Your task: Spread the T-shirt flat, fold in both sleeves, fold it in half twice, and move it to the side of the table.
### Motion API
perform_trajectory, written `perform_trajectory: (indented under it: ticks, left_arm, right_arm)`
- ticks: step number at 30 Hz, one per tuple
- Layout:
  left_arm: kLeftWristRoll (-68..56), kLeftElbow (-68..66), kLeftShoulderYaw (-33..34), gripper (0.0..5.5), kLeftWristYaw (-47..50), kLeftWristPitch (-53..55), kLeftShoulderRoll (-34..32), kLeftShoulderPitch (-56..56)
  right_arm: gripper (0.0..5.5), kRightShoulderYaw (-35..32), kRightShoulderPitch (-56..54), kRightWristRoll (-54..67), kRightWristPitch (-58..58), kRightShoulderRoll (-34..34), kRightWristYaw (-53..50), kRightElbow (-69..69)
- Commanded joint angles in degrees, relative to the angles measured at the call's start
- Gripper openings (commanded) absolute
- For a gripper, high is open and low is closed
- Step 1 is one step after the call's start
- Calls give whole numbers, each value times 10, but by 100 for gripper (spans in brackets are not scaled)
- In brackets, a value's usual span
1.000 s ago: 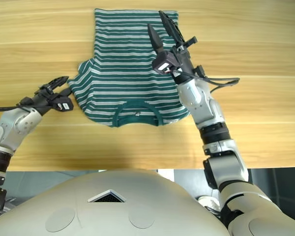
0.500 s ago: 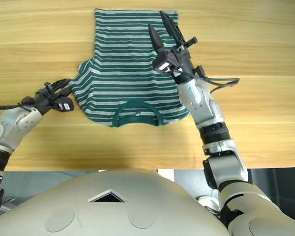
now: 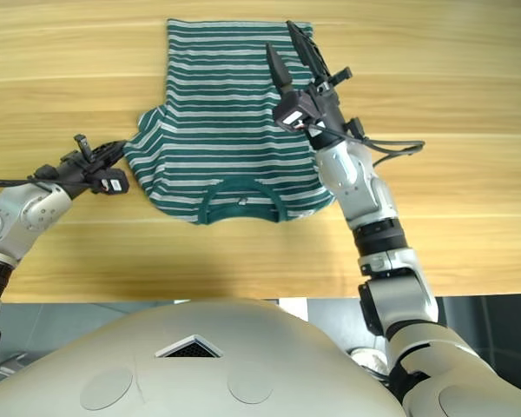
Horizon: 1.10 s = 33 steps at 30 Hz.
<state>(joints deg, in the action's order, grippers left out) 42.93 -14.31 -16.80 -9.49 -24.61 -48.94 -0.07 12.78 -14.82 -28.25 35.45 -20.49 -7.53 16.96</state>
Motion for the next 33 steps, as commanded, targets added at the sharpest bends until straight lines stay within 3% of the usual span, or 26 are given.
perform_trajectory:
  ticks: [1,10,18,33]
  left_arm:
    - [-8,-14,-23,1,-2,6,22,70]
    - [-80,31,4,1,52,11,76,127]
    - [-80,39,35,1,110,-3,101,88]
    - [-65,-15,-43,1,94,-79,147,34]
  right_arm:
    - [183,-7,1,3,-1,3,-2,-1]
    - [183,-14,-1,0,2,4,-8,15]
    - [183,-11,-11,-5,5,9,-16,36]
    - [183,-1,-26,-21,19,24,-38,81]
